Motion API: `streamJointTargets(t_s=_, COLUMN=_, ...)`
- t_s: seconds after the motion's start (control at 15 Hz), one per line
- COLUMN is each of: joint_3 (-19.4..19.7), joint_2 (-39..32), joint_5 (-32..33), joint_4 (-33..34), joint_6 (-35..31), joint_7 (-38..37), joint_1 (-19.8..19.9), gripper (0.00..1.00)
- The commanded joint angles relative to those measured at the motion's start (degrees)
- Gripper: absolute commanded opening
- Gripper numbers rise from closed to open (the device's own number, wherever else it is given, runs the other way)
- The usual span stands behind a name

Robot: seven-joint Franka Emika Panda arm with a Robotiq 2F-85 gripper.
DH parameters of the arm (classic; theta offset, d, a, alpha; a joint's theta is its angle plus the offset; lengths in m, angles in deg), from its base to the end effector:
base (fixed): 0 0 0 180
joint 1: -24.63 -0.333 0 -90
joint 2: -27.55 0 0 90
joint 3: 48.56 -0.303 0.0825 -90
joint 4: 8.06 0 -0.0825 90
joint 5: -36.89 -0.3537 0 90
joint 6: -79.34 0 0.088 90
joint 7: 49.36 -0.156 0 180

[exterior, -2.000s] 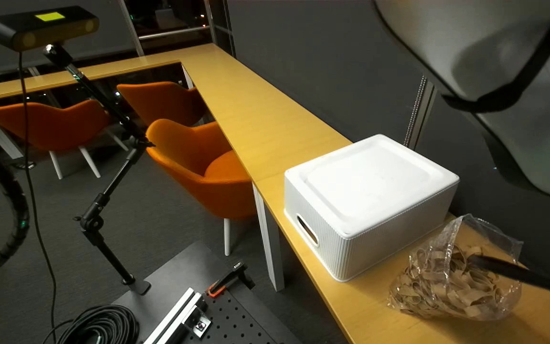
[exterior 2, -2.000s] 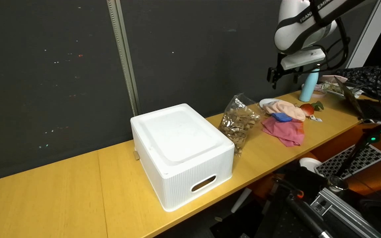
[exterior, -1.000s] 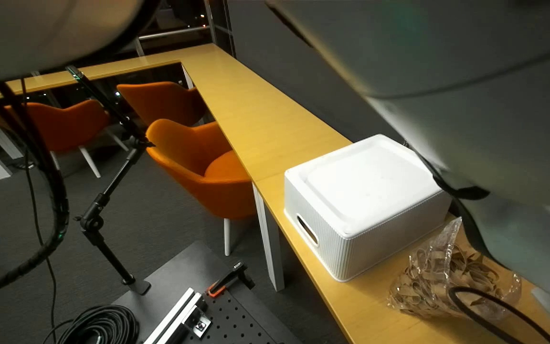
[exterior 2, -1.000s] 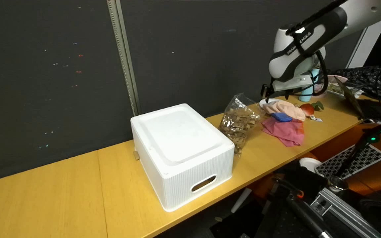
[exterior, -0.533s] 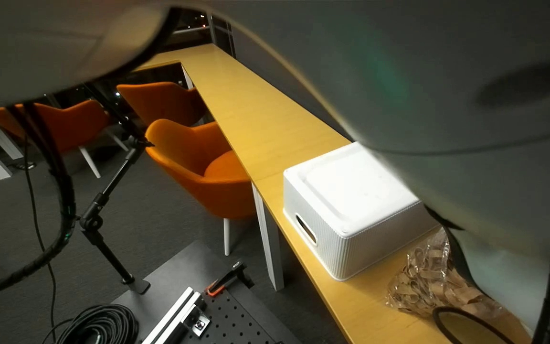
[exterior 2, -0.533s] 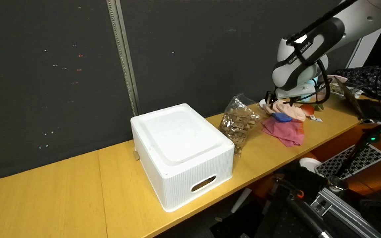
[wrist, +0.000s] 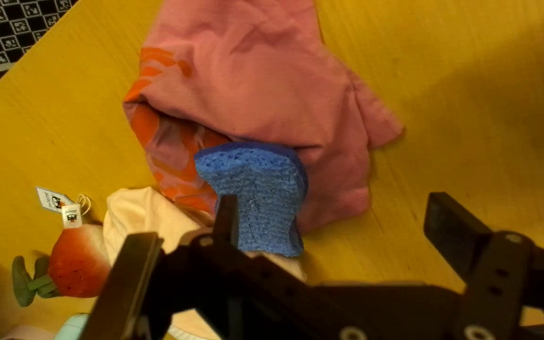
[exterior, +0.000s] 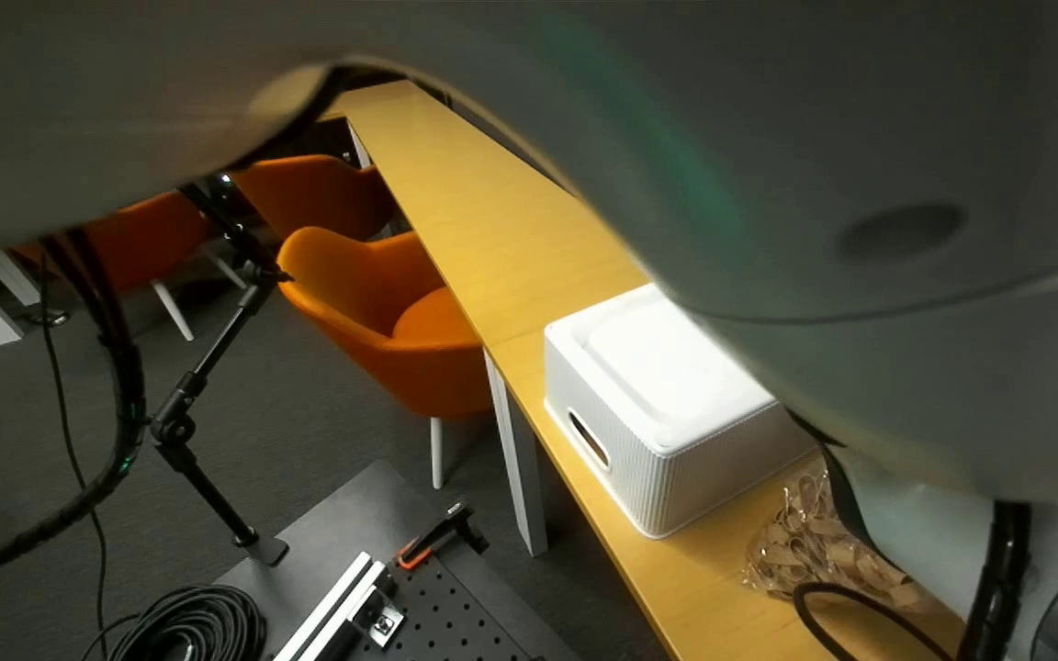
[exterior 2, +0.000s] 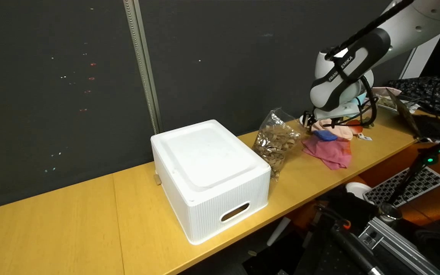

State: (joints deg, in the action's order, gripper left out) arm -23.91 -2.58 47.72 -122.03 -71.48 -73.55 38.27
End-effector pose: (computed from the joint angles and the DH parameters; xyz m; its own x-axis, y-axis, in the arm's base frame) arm 0.4809 -0.3754 0.1984 0.6548 -0.7196 0.2311 -0.7549 -0.6079 0.2462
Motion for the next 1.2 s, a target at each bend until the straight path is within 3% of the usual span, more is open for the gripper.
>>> streamJointTargets(t_s=0.0, joint_3=2.6, joint_2=-2.1, joint_5=1.3, joint_4=0.2, joint_6=-2.1, joint_7=-2.5, joint_1=-2.9, gripper=1.00)
streamJointTargets(t_s=0.6, joint_3=7.9, joint_2=-5.5, joint_5=5.6, joint_4=0.9, joint_6=-1.1, joint_7=-7.9, joint_1=-9.0, gripper=1.00)
streamJointTargets(t_s=1.13, joint_3=6.6, joint_2=-9.1, joint_5=3.4, joint_4=3.7, joint_6=-1.5, joint_7=-5.3, joint_1=-6.8, gripper=1.00)
